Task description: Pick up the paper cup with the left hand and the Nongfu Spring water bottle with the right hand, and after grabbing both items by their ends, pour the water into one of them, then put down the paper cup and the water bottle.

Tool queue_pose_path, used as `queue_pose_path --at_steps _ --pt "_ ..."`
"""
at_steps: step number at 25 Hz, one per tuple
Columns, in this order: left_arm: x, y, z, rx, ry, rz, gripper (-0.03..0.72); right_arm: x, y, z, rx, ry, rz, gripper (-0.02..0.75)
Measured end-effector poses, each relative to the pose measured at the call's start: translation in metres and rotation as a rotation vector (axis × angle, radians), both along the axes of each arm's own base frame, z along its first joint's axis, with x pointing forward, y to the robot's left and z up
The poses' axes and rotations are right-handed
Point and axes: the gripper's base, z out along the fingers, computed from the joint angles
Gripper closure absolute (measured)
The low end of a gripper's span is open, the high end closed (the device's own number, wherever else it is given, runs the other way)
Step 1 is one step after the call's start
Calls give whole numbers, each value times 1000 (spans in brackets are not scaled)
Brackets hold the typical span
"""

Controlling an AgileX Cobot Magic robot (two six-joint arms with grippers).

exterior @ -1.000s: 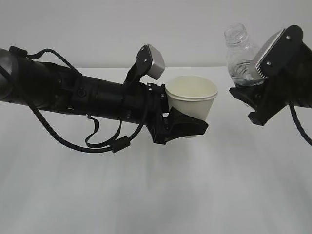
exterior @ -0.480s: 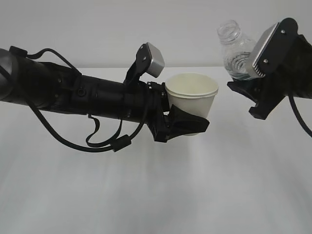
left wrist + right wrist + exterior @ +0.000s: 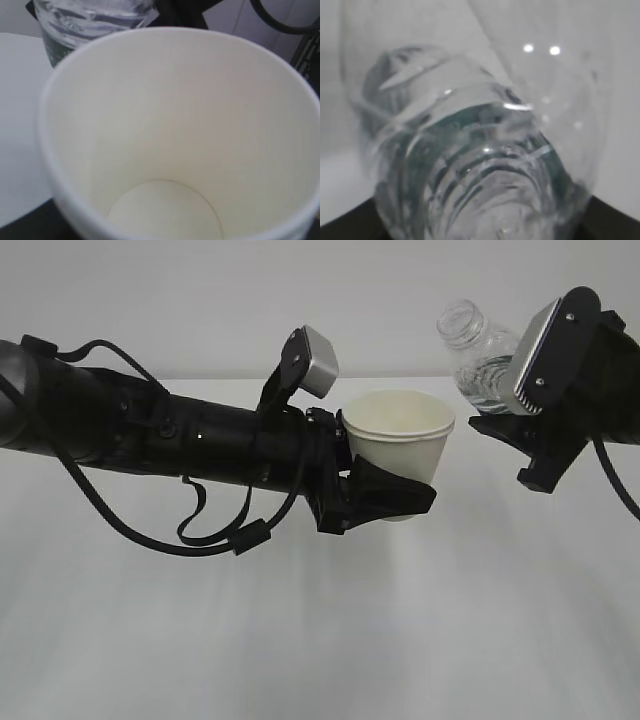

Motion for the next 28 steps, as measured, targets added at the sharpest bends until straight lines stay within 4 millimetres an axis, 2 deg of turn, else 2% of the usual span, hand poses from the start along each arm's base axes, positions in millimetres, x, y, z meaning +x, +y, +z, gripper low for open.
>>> queue_pose_path --at_steps 3,7,10,18,28 --pt "-4 -5 0 0 0 -16 223 -1 3 -1 -38 20 -35 290" --pt "-9 -9 0 0 0 -32 223 -5 22 6 -117 23 -53 290" --pt "-9 -10 0 0 0 -33 223 -7 27 8 -140 25 -59 290" --pt "-9 -10 0 4 -2 -29 223 -7 23 6 -206 20 -69 290" --pt "0 -8 -4 55 -51 62 223 -6 24 8 -219 8 -61 290"
